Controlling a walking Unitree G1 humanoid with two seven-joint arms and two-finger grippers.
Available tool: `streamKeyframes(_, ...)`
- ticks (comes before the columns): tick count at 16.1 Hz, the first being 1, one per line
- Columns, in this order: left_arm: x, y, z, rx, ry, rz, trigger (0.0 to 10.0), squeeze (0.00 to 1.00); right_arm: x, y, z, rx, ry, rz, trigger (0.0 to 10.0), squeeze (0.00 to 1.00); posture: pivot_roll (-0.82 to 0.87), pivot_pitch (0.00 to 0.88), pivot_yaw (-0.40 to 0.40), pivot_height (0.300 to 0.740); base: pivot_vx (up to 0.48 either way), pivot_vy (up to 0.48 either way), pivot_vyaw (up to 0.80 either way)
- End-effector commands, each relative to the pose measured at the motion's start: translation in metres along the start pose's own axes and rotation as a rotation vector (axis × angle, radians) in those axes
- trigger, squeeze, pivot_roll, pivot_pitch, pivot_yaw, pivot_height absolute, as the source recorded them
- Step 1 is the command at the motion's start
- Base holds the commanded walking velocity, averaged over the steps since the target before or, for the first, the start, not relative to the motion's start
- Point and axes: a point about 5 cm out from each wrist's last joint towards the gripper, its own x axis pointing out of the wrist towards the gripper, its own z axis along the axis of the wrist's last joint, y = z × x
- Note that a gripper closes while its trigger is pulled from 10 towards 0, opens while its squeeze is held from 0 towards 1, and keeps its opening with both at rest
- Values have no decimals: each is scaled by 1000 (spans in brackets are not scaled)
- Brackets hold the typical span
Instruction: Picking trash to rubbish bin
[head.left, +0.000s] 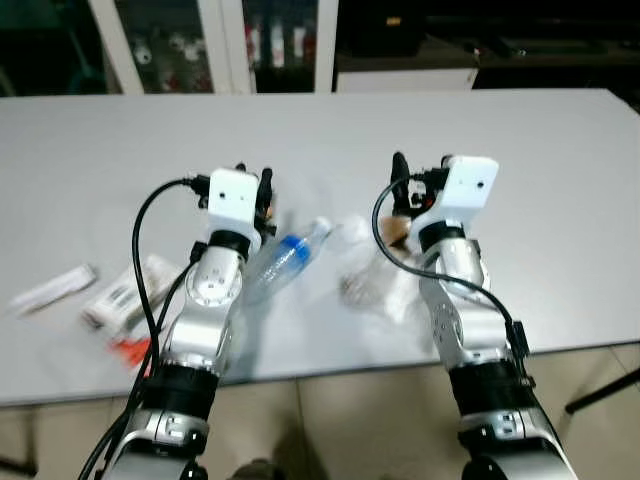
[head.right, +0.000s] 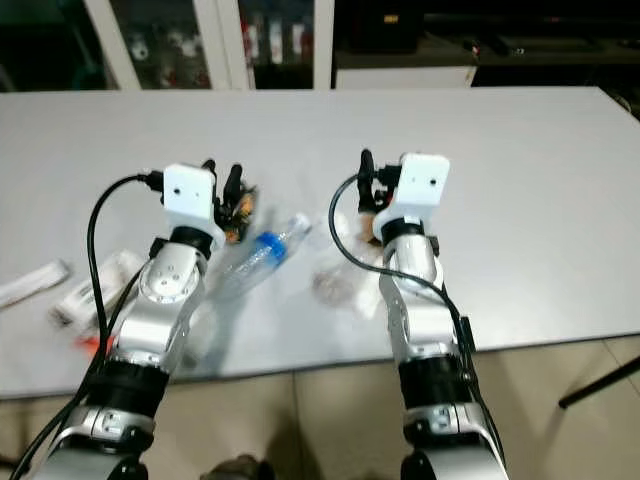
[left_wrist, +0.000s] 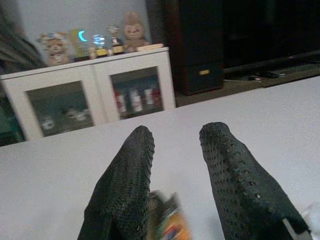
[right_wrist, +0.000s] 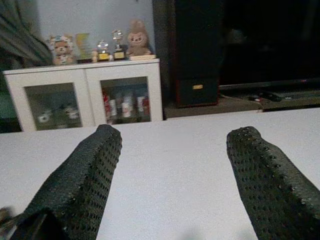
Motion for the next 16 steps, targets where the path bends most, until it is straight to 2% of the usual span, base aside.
streamKeyframes(1,1,-9,6,-22,-28,-26,10000,0,0,-11,2,-8,-9,-34,10000,0,16,65,-38,740,0,0,0)
streamKeyframes(7,2,-9,10,-15,-42,-33,10000,0,0,-11,2,-7,-6,-35,10000,0,14,67,-39,740,0,0,0)
streamKeyframes(8,5,-8,16,3,-57,-32,10000,0,0,-11,1,-7,-4,-34,10000,0,16,68,-40,740,0,0,0)
streamKeyframes(9,7,-7,18,5,-57,-32,10000,302,0,-11,1,-8,-3,-33,10000,0,16,68,-40,740,0,0,0)
streamKeyframes(10,8,-6,18,11,-53,-34,10000,1000,0,-11,0,-7,-1,-33,10000,0,17,68,-40,740,0,0,0)
streamKeyframes(16,7,0,13,33,-27,-23,10000,1000,-1,-11,-1,-5,3,-34,10000,0,18,71,-38,740,0,0,0)
